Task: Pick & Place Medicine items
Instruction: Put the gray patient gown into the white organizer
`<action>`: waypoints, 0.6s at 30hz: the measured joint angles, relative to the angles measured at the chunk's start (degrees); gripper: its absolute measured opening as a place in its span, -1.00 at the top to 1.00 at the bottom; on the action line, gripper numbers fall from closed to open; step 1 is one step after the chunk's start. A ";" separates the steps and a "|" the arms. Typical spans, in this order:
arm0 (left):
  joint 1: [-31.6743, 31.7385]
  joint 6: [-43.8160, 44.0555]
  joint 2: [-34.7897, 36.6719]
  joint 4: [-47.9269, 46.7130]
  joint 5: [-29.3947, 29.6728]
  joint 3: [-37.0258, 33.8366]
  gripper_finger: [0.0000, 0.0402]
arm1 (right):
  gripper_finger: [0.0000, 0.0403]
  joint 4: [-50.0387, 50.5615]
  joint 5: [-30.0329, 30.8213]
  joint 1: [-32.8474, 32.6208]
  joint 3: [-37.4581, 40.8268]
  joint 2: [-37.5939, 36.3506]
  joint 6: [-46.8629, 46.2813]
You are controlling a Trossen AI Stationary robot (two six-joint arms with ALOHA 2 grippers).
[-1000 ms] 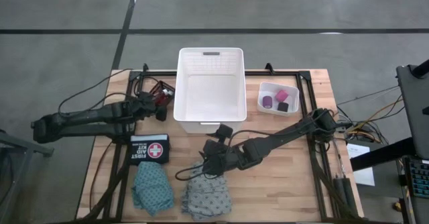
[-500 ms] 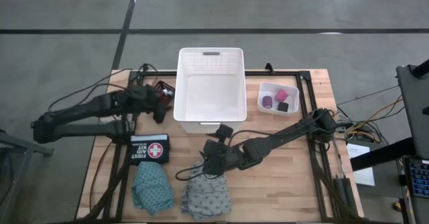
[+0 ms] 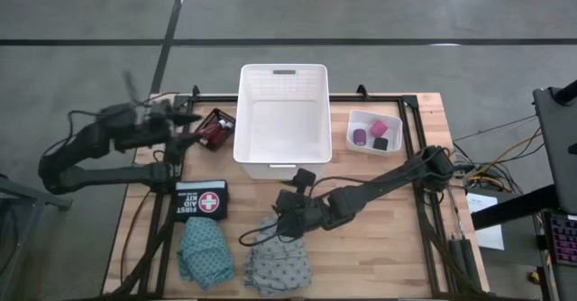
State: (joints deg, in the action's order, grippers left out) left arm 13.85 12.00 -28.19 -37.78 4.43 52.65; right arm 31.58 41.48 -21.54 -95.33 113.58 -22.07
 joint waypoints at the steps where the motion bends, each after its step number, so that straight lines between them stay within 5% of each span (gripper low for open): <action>1: -0.78 -0.70 1.98 2.21 0.02 -0.50 -0.44 | -0.73 0.17 0.00 -0.07 0.02 -0.19 -0.01; 11: -3.26 -2.94 14.56 13.82 -2.15 -9.72 -0.44 | -0.73 -0.35 0.04 -0.07 0.00 -0.85 -0.02; 18: -3.31 -9.01 14.96 22.29 -11.57 -14.12 -0.44 | -0.73 -0.35 0.52 -0.02 0.00 -0.85 -0.61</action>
State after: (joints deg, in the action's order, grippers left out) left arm 10.55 2.98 -13.23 -15.49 -7.15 38.54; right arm 31.22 42.00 -21.56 -95.33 112.73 -22.68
